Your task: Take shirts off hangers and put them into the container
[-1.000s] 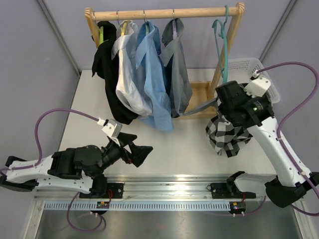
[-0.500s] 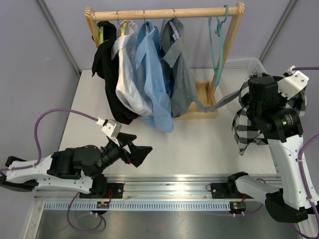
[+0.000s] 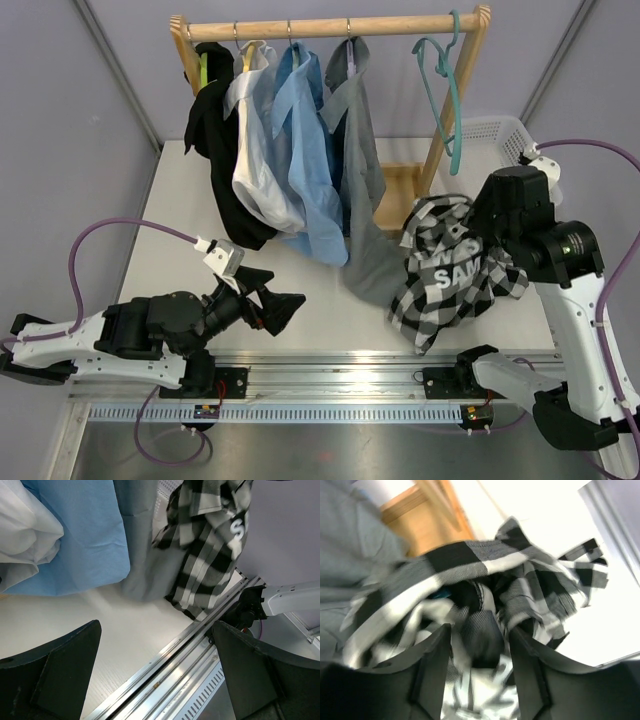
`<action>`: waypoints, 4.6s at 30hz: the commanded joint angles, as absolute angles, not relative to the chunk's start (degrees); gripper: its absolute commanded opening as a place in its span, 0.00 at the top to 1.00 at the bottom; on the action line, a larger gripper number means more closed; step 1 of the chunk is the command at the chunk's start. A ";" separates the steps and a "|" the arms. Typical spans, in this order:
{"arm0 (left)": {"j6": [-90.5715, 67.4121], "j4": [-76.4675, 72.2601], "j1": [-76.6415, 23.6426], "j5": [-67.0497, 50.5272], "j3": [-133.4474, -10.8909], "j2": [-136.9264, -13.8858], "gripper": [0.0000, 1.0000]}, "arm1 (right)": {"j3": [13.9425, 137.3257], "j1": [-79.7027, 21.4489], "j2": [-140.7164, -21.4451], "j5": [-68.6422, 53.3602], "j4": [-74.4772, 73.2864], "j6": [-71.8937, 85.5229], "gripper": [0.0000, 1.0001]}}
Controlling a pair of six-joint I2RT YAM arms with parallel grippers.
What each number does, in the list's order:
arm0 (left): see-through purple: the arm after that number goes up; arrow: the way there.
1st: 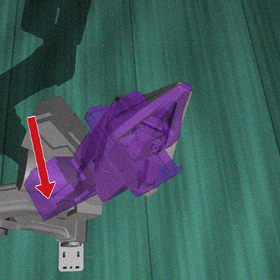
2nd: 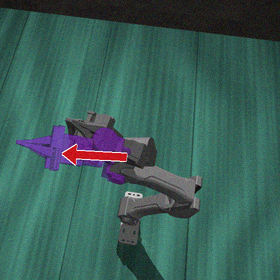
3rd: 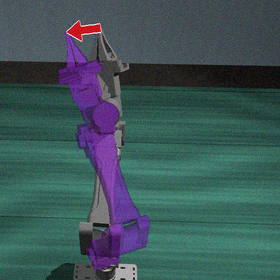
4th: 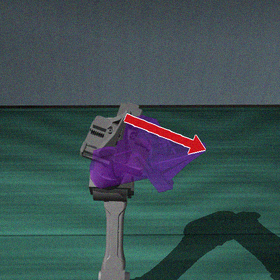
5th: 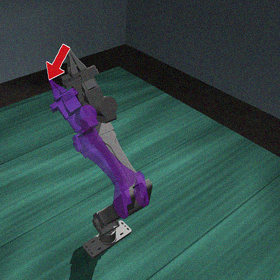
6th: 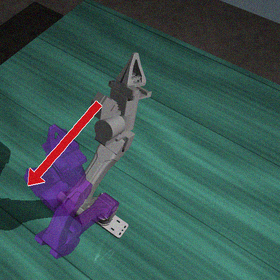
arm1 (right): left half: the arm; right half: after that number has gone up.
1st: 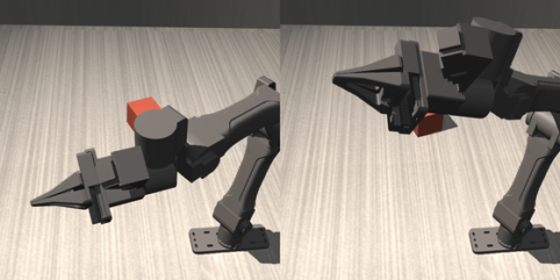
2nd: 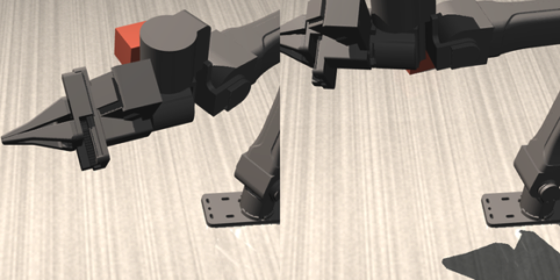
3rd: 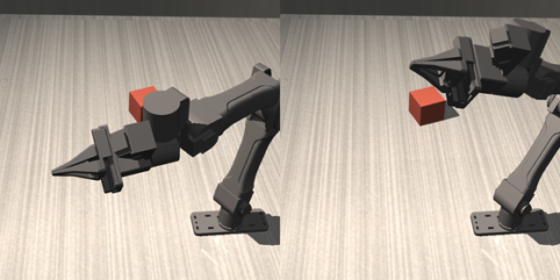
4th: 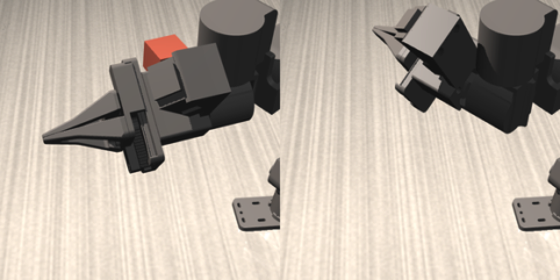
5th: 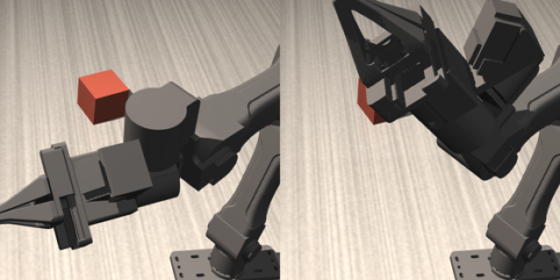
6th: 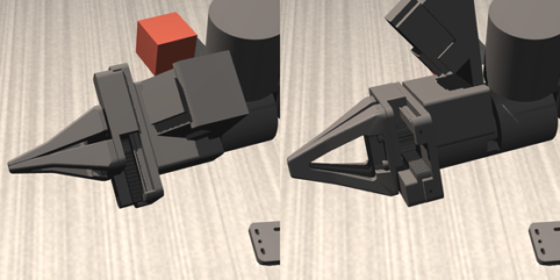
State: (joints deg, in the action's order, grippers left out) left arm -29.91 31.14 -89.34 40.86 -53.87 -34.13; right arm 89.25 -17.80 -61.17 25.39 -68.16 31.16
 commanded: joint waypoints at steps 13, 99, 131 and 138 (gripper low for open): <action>-30.32 29.44 -89.65 41.48 -55.55 -34.81 0.03 | 84.56 -17.75 -61.78 20.13 -69.60 28.39 0.01; -30.41 29.45 -89.65 40.25 -52.91 -31.73 0.03 | 118.20 5.97 -84.27 49.67 -40.07 21.53 1.00; -31.11 28.04 -89.65 43.24 -49.31 -31.12 0.01 | 147.82 13.18 -110.12 14.67 -16.41 30.85 1.00; -31.73 28.82 -89.56 43.94 -48.60 -30.76 0.01 | 128.62 13.18 -111.01 21.17 -21.46 31.90 1.00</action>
